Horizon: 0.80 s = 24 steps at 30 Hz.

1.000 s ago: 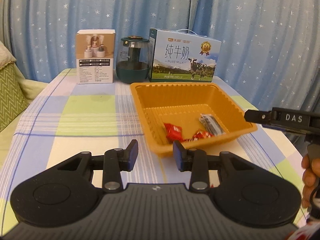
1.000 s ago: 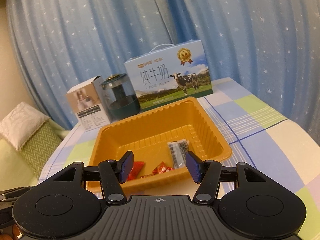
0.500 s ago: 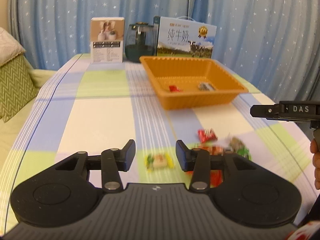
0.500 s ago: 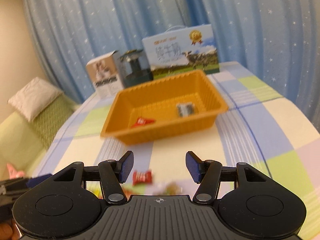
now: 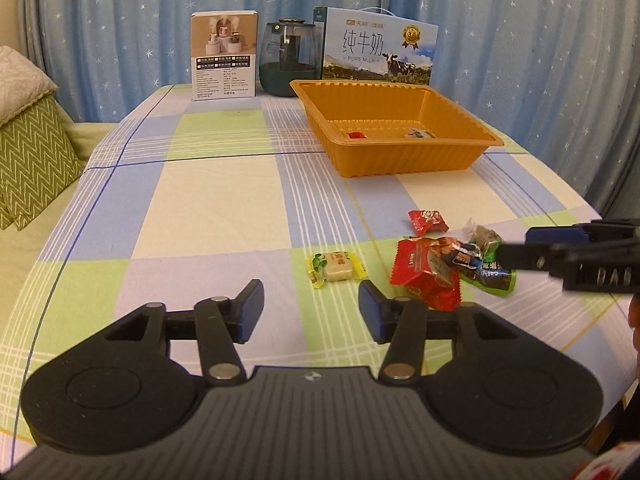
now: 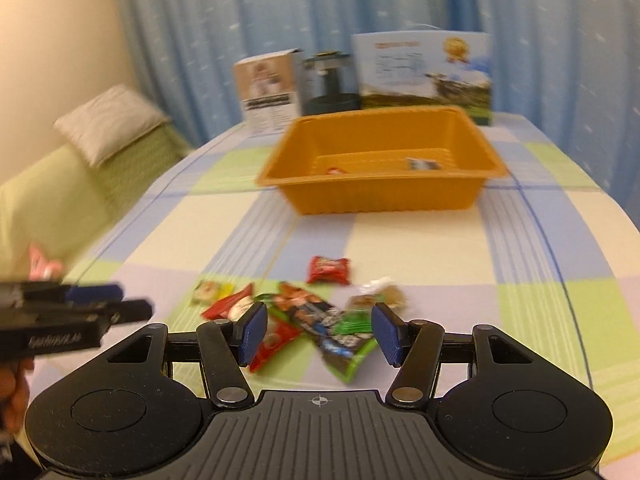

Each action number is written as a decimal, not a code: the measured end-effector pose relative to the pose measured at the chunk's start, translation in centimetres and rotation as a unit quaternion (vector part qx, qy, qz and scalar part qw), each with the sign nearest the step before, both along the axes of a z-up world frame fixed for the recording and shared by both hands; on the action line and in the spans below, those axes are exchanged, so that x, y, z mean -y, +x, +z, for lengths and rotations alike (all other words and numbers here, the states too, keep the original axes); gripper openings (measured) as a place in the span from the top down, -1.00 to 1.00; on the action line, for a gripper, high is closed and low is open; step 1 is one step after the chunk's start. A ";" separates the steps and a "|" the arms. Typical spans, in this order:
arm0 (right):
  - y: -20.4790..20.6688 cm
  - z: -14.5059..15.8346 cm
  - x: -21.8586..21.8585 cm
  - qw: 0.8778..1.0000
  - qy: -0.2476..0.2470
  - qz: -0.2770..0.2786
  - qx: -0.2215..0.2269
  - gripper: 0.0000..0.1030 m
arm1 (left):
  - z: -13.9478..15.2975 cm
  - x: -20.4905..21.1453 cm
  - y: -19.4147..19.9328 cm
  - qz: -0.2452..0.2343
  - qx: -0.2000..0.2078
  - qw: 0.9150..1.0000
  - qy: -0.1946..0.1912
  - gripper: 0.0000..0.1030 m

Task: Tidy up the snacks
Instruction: 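Move both grippers back toward the remaining snacks, then grasp the large red printed candy with the right gripper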

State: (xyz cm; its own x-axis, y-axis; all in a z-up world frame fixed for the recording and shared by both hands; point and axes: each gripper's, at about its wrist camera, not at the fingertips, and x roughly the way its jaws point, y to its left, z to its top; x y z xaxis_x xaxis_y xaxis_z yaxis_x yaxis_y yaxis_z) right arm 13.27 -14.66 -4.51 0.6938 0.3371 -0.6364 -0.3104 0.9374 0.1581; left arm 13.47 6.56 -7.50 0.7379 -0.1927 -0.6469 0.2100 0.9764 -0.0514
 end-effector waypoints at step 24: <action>3.9 -4.4 -6.4 0.987 -0.080 0.137 -0.007 0.10 | -0.6 -1.3 2.1 0.030 -0.008 1.000 -0.006 -0.47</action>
